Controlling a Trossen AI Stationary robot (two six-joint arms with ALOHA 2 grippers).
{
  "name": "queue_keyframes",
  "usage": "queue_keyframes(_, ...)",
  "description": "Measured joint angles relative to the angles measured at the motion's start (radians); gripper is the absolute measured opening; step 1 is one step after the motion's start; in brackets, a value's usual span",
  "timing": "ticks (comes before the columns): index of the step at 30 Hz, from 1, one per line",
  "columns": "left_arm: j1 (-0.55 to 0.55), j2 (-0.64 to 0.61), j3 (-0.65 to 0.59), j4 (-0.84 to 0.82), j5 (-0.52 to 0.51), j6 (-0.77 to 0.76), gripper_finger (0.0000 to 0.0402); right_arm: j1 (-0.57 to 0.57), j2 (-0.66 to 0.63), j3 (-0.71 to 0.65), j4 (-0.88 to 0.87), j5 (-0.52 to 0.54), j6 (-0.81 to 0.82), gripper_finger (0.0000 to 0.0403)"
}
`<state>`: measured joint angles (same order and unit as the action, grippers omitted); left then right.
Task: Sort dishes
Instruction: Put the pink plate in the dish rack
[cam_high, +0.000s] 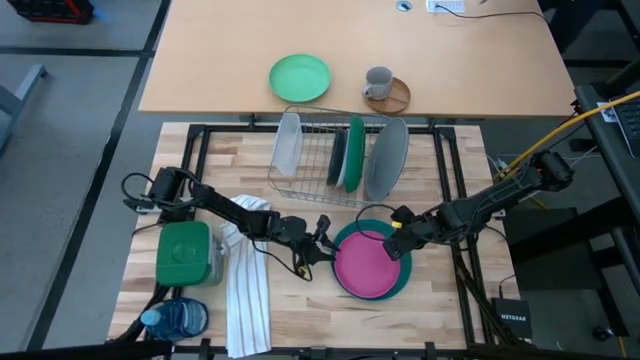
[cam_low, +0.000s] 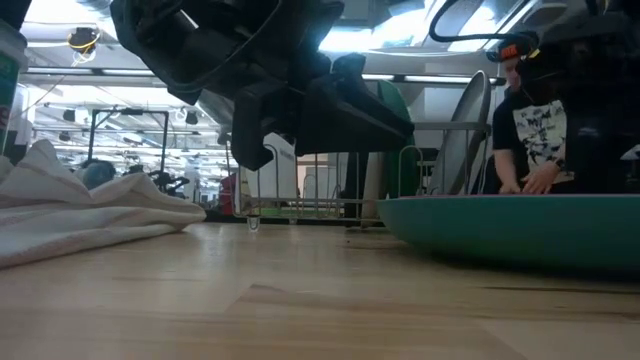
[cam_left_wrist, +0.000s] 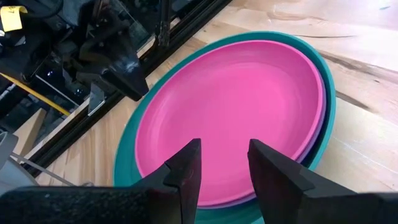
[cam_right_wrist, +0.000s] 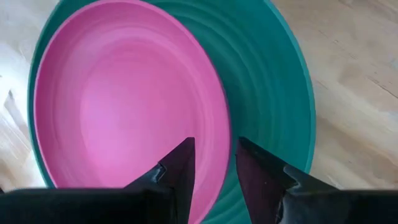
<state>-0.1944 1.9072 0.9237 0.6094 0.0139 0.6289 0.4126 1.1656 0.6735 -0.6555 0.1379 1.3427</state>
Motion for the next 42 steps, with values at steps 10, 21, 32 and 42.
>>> queue_keyframes(10, 0.000, 0.000, 0.000, 0.001, 0.000, -0.005, 0.0123, 0.000, 0.060, 0.000, 0.011, -0.001, 0.000, 0.0120)
queue_keyframes(21, 0.000, -0.001, 0.000, 0.000, 0.000, -0.005, 0.0123, 0.000, 0.102, 0.000, 0.047, -0.008, -0.005, 0.0120)
queue_keyframes(32, 0.000, -0.001, 0.000, 0.000, 0.000, -0.005, 0.0123, 0.000, 0.102, 0.000, 0.059, 0.000, 0.010, 0.0101)
queue_keyframes(42, 0.000, -0.001, 0.000, 0.000, 0.000, -0.005, 0.0123, 0.000, 0.102, 0.000, 0.060, -0.001, 0.012, 0.0011)
